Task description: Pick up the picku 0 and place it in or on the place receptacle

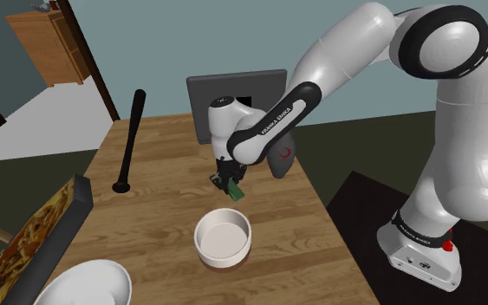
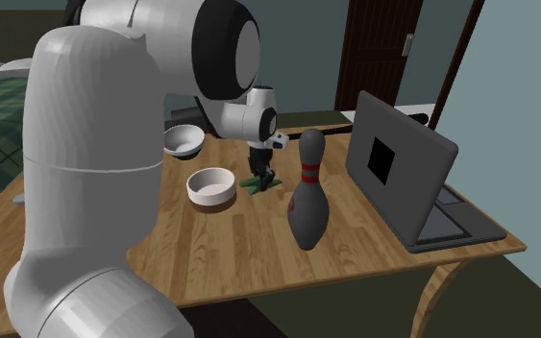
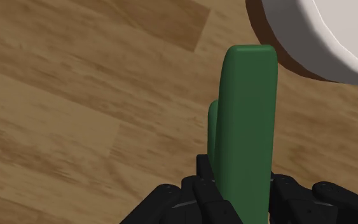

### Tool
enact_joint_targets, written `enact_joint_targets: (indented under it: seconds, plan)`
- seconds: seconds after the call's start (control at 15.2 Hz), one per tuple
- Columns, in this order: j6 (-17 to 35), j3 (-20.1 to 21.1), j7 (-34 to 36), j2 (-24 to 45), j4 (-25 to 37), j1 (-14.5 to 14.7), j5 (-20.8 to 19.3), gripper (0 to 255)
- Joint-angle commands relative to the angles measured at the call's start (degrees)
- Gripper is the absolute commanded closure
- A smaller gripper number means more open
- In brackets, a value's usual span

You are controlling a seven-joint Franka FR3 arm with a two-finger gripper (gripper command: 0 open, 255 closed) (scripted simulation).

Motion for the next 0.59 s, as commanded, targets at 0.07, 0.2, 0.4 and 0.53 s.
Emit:
enact_joint_targets:
  seconds: [0.07, 0.2, 0.4, 0.53]
  plan:
    - [-1.9, 0.3, -0.4, -1.6, 0.4, -0.2, 0.6, 255]
    - [-3.2, 0.5, -0.6, -2.6, 0.6, -0.4, 1.0, 255]
    - [-5.1, 0.8, -1.0, -4.1, 1.1, -0.6, 1.6, 255]
    - [-6.4, 0.9, -1.2, -5.1, 1.5, -0.7, 1.9, 255]
